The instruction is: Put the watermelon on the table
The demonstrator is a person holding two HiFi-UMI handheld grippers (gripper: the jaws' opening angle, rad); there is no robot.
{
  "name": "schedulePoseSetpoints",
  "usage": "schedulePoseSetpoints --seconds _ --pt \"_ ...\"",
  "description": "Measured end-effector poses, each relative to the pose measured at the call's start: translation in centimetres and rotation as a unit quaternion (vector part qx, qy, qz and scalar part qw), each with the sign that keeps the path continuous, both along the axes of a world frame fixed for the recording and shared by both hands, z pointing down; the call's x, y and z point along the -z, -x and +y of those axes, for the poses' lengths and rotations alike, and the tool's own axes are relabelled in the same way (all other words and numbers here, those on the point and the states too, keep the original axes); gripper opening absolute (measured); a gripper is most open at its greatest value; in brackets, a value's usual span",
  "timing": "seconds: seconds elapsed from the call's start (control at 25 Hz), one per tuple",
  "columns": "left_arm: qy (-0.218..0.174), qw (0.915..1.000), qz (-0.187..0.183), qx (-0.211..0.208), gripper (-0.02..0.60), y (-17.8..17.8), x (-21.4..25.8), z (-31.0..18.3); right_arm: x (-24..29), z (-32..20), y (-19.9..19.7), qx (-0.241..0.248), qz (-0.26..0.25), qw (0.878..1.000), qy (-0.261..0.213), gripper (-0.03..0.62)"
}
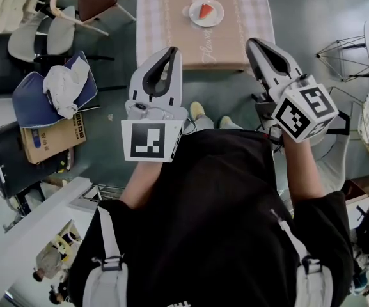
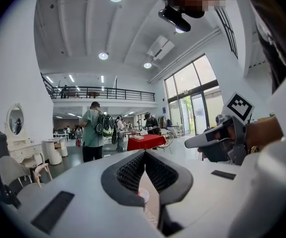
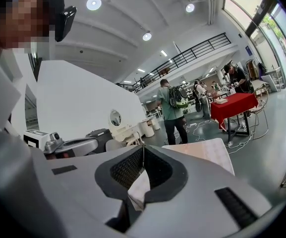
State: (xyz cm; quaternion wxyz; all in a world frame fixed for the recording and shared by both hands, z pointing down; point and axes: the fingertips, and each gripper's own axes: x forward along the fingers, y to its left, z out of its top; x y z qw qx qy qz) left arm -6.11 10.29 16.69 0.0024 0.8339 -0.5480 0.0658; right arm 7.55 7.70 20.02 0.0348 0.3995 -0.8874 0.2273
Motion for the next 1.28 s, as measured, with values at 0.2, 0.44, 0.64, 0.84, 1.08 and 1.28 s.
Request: schedulePoseSetpoints --seconds 0.2,0.44,0.64,0.84,1.08,1.28 --pt "0.000 1.0000 -0.003 -0.002 0.011 -1.8 0.3 1.1 0.6 1.1 -1.7 0.003 -0.004 1.000 -0.008 0.018" --pt "-0.003 1.0000 -0.006 -0.002 0.011 -3.4 0.5 2.5 1.0 2.6 -3.3 0.001 -0.010 1.000 -0.010 0.018" --pt "-0.007 0.9999 -0.008 0.001 0.011 -4.7 1.1 4.2 1.4 4.2 -4.6 0.003 -0.010 1.000 -0.015 0.018" --pt "-0.011 0.9999 -0.007 0.007 0.011 -5.7 1.2 6.2 1.5 6.1 -5.8 -0.005 0.006 1.000 -0.012 0.018" --pt "-0.017 0.9996 -0.011 0.017 0.011 -6.8 0.9 8.5 1.1 8.2 -7.2 0.005 0.000 1.000 -0.017 0.018" --pt "-0.018 0.9997 -0.012 0.013 0.011 -7.9 0.7 9.4 1.2 9.2 -8.1 0.004 -0.006 1.000 -0.025 0.018"
